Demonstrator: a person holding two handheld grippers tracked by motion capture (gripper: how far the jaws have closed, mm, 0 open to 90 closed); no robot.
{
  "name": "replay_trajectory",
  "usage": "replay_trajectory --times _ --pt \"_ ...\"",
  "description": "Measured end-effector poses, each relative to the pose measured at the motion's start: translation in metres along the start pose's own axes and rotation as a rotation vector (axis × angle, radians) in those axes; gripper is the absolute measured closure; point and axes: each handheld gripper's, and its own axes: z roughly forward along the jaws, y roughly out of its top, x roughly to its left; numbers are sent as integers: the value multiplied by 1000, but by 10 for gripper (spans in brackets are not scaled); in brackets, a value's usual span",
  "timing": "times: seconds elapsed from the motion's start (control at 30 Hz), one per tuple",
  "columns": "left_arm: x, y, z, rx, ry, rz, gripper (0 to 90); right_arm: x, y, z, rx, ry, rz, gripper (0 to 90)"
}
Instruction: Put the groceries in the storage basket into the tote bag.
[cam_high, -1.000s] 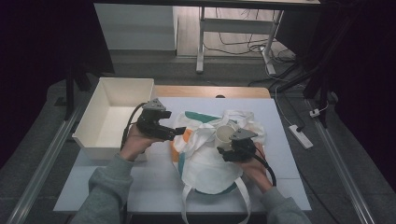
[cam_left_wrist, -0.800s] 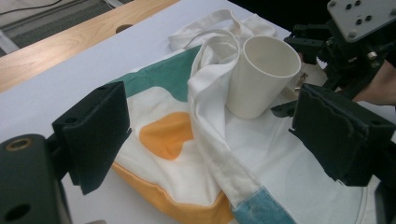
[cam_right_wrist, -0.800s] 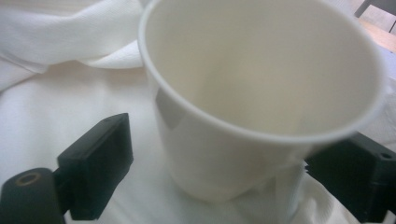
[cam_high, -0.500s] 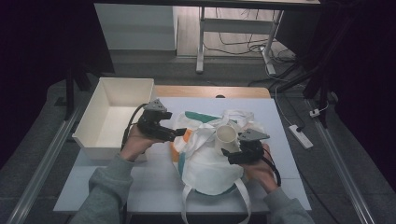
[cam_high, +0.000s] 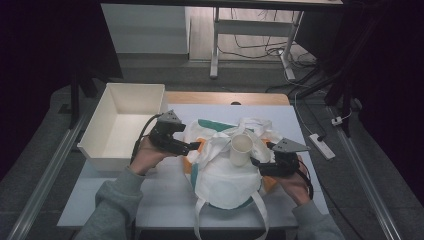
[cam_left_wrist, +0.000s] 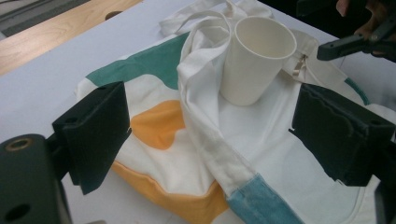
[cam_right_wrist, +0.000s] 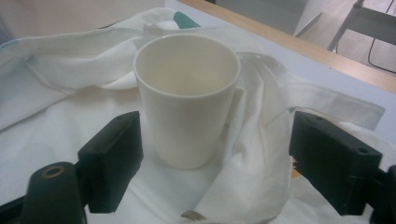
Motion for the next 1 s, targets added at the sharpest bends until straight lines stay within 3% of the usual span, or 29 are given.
replay_trajectory --times 0.17,0.43,0.63,1.0 --pt "-3 -3 -2 5 -2 7 117 -4 3 -9 -13 -8 -1 204" --pt "-7 -7 -1 28 -12 15 123 -9 3 -25 21 -24 -14 217" --pt "-8 -11 3 46 -14 14 124 -15 -4 -36 35 -36 8 222" --pt "-10 -16 11 75 -17 8 127 -24 -11 -40 45 -39 31 227"
